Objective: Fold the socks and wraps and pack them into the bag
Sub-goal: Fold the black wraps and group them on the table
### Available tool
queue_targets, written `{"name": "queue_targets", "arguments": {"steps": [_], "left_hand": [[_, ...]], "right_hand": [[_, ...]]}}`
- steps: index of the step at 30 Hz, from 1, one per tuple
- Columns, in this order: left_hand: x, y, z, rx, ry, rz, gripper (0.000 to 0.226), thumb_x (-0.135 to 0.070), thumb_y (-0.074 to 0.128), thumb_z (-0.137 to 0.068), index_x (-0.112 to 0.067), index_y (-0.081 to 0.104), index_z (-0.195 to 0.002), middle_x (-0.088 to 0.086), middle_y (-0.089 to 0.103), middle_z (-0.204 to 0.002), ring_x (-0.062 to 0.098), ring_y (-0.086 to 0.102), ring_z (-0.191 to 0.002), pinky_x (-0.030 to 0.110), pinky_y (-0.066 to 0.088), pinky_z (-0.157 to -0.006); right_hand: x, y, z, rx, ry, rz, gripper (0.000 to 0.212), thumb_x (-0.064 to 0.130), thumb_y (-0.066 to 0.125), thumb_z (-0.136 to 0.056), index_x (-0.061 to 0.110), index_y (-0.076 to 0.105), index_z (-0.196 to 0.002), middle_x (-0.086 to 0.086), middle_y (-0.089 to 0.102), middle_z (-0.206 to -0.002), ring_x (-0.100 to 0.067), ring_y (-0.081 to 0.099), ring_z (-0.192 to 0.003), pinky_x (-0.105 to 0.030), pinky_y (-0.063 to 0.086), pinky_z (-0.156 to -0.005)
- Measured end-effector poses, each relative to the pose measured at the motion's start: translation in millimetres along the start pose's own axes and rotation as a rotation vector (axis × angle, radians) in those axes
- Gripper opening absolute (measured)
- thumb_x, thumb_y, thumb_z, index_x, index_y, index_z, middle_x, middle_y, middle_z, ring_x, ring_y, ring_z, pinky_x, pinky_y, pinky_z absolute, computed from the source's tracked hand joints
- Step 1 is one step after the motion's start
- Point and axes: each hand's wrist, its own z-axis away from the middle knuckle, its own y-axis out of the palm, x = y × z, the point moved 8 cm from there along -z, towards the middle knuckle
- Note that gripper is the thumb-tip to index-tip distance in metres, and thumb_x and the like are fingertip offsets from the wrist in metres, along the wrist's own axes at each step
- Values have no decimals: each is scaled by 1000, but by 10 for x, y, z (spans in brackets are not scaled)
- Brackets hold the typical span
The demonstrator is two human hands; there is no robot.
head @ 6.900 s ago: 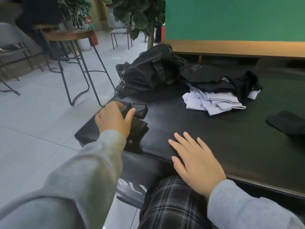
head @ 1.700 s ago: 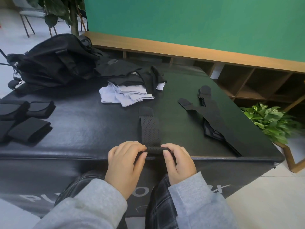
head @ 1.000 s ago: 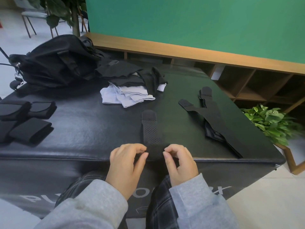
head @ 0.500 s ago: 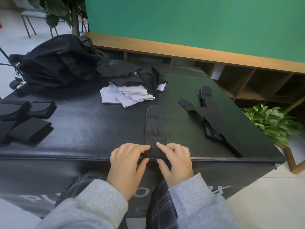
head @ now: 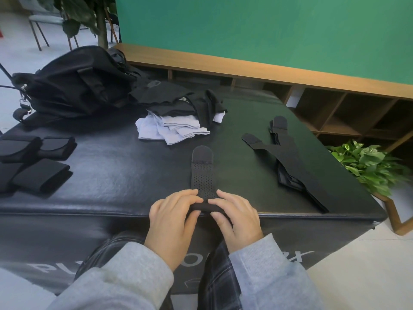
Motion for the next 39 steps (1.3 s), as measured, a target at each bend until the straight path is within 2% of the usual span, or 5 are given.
{"name": "queue_targets", "arguments": {"steps": [12, 14, 24, 32, 39], "left_hand": [[-10, -75, 42, 14, -237, 269, 27, -22, 59, -86, -40, 39, -83, -16, 52, -91, 6, 53, -92, 9, 36, -72], [-42, -85, 25, 19, -168, 188, 31, -18, 60, -87, -42, 40, -81, -20, 49, -88, 8, 49, -89, 14, 37, -75], [-4, 41, 21, 21, 0, -129, 52, -33, 77, -67, -32, 48, -110, -8, 54, -107, 11, 42, -104, 32, 35, -85], [10, -46, 30, -76, -6, -20, 37, -19, 72, -77, -33, 51, -104, -8, 40, -115, 11, 39, -104, 35, 38, -88], [-15, -61, 30, 26, -202, 183, 33, -24, 60, -87, -47, 38, -97, -28, 42, -96, 5, 37, -101, 17, 29, -85]], "right_hand": [[25, -182, 42, -40, 142, -212, 28, 28, 67, -83, 39, 41, -77, 24, 51, -81, 11, 53, -86, -3, 39, -72], [56, -136, 24, -32, 84, -175, 8, 37, 55, -83, 39, 49, -88, 31, 48, -85, 11, 50, -88, 0, 37, -76], [-17, 70, 36, 27, 12, 43, 48, 38, 52, -70, 30, 47, -117, 8, 63, -106, -8, 43, -102, -19, 39, -87], [-9, -24, 23, -29, 23, -85, 26, 34, 50, -83, 21, 66, -99, 14, 53, -98, 1, 40, -96, -2, 26, -91], [-11, -65, 24, 38, 161, -205, 9, 46, 47, -82, 41, 51, -88, 32, 49, -84, 3, 51, -88, -14, 39, -76]]}}
